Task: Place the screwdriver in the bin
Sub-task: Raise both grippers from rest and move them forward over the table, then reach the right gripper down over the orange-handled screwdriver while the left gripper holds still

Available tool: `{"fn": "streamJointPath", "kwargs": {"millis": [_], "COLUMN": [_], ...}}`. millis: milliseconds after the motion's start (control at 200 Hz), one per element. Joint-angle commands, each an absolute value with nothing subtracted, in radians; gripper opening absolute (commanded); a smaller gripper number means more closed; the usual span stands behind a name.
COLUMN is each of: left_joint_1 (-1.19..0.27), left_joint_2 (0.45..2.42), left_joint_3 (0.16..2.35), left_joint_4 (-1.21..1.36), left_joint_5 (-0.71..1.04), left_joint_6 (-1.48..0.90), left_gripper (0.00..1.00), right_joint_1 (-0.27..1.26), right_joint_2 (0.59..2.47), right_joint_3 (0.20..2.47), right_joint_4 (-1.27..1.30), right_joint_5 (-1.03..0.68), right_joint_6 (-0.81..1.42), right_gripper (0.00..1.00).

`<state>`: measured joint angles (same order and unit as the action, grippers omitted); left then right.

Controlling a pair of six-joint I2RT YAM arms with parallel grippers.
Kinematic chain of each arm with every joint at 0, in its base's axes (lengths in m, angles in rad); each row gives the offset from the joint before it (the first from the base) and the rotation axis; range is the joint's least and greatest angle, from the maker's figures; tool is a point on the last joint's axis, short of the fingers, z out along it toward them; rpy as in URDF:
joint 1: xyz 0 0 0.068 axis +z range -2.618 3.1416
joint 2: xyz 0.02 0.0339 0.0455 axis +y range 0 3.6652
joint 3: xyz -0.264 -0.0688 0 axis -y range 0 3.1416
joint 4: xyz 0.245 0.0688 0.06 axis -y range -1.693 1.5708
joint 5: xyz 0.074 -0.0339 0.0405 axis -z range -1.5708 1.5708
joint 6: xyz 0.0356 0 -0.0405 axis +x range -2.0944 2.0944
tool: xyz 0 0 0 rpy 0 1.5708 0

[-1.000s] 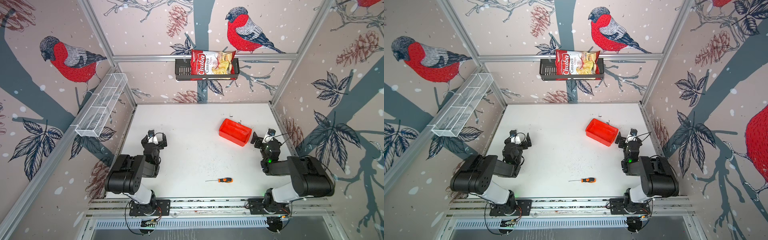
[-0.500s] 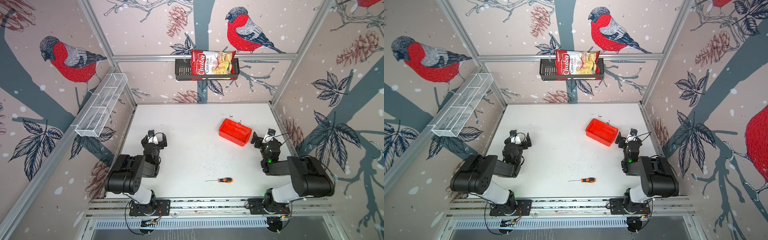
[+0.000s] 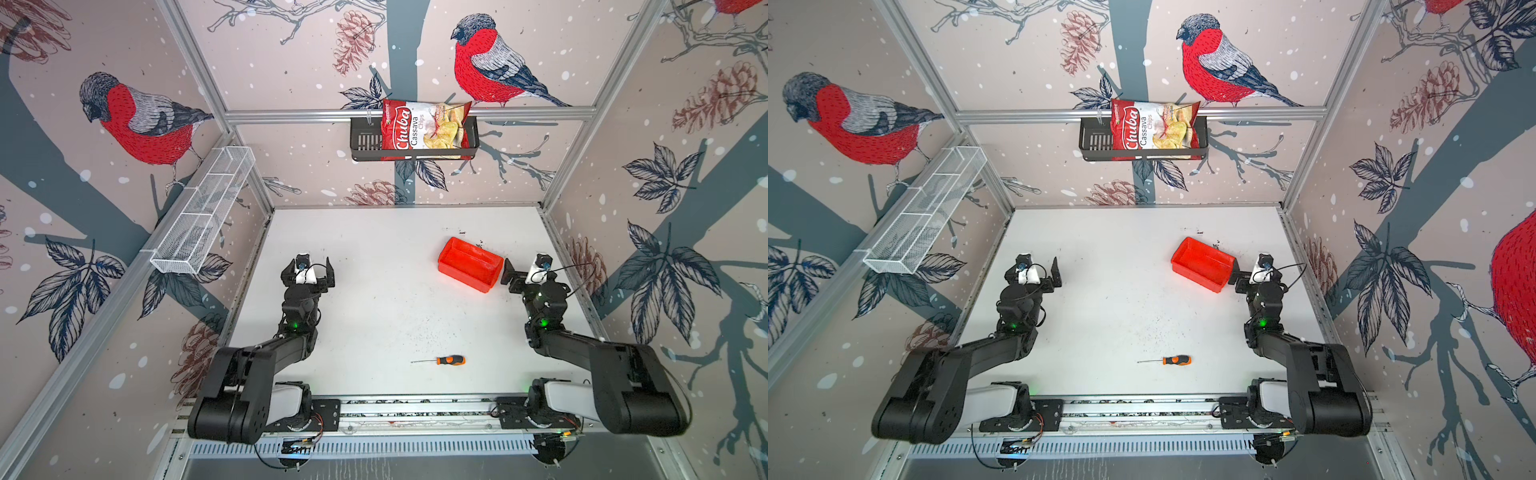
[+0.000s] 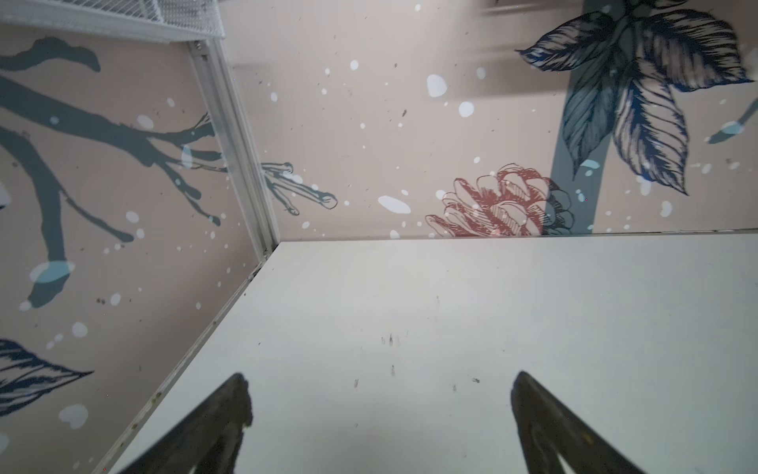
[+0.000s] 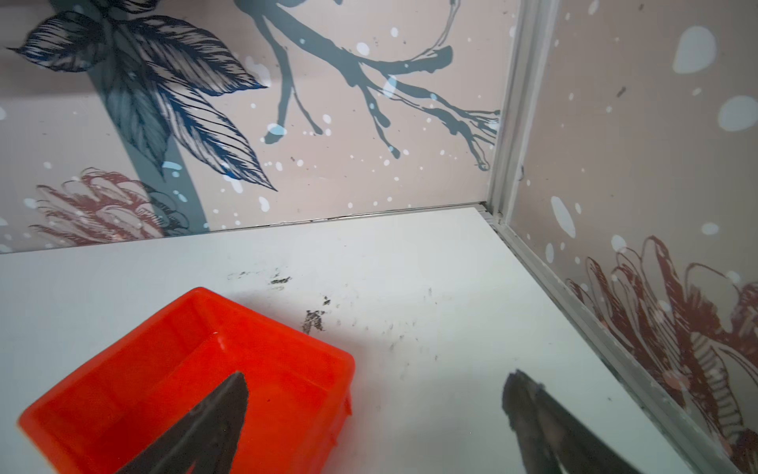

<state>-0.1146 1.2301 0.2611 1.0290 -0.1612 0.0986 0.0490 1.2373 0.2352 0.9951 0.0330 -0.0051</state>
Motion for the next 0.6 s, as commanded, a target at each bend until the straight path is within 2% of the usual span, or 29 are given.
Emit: {"fn": "streamJointPath", "kwargs": {"millis": [0,300,465,595], "left_joint_1": [-0.135,-0.222,-0.286,-0.326], "left_joint_2": [1.156,1.012,0.962,0.940], "left_joint_3": [0.284,0.333,0.331,0.327], "left_joint_4": [0.848,0.571,0.467,0.400], "left_joint_5": [-0.084,0.058,0.068,0.089], "left_joint_6": [0.191,0.341,0.388,0.446], "left_gripper": [0.98,0.98,0.98,0.98], "right_joint_1": [0.067,0.160,0.163,0.210], "right_joint_2": [1.164,0.962,0.864,0.802], "right_joint_3": [0.254,0.259,0.297,0.330], "right_joint_4": [0.874,0.650,0.439,0.291], "right_joint_5": [-0.009,-0.020,-0.173,-0.271], "right_joint_6": [-0.060,-0.168,-0.147,-0.214], "right_gripper": [0.99,0.99,0.99,0.99]}}
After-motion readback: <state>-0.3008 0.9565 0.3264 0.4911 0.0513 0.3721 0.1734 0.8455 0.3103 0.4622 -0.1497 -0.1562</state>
